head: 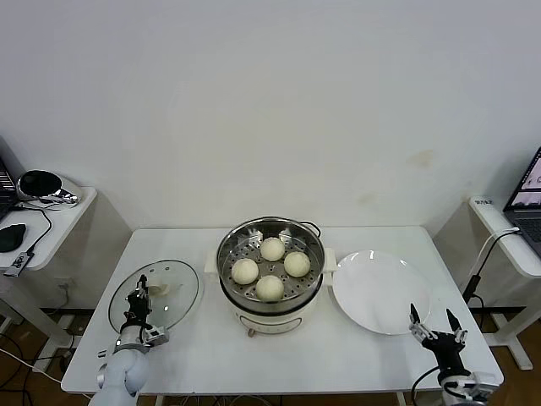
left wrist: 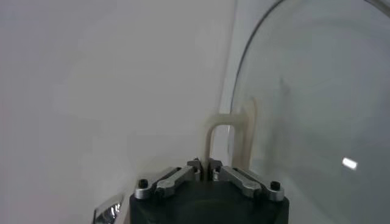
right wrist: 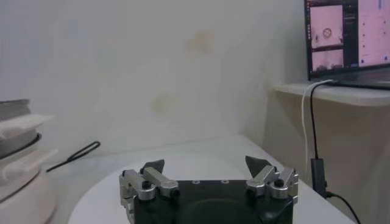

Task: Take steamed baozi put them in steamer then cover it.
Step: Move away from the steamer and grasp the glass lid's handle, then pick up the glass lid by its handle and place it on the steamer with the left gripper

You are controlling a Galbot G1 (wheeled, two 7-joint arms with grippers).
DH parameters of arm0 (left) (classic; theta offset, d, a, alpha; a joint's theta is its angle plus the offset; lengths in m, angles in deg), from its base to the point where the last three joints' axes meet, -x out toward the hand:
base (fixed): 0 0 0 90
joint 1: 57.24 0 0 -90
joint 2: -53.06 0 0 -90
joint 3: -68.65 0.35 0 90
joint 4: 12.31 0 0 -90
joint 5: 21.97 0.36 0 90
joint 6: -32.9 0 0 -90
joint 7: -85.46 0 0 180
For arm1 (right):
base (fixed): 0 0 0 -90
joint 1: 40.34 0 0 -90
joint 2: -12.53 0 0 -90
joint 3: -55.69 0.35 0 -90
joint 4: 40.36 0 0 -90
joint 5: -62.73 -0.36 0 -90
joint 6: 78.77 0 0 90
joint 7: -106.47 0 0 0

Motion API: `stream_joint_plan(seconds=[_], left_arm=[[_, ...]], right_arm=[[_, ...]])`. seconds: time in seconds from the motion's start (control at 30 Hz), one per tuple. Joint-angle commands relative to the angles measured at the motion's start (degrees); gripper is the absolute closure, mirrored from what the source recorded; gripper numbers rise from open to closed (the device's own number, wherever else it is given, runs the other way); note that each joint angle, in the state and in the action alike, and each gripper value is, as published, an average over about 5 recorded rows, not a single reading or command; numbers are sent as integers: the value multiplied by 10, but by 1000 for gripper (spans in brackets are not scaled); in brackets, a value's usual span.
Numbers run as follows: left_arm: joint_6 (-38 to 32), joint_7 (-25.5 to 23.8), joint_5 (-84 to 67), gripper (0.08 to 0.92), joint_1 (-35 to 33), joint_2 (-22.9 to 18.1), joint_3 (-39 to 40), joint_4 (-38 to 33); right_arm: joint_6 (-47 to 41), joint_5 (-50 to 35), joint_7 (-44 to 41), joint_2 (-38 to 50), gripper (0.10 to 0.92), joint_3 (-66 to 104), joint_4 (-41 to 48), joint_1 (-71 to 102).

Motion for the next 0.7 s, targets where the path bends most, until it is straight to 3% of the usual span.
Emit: stream_joint_plan(seconds=[0.03,0.27,0.57,0.7], left_arm=[[66,-50,-11,859,-91,-31,-8,-216],[156,-103,-42,859,-175,-47,-3,-390],[310,-103,37,859,-198,-7,16,-448],[354,-120,53,859,-179,-17,37,-464]], right_arm=[[-16,-36,1,14,203,-1,-17,-7],[-36,-58,6,25,203,-2,-17,-23],[-39,-51,8,25,203,-4,-22,-23],[-56,-31,14,19,203,-3,-35,-22]])
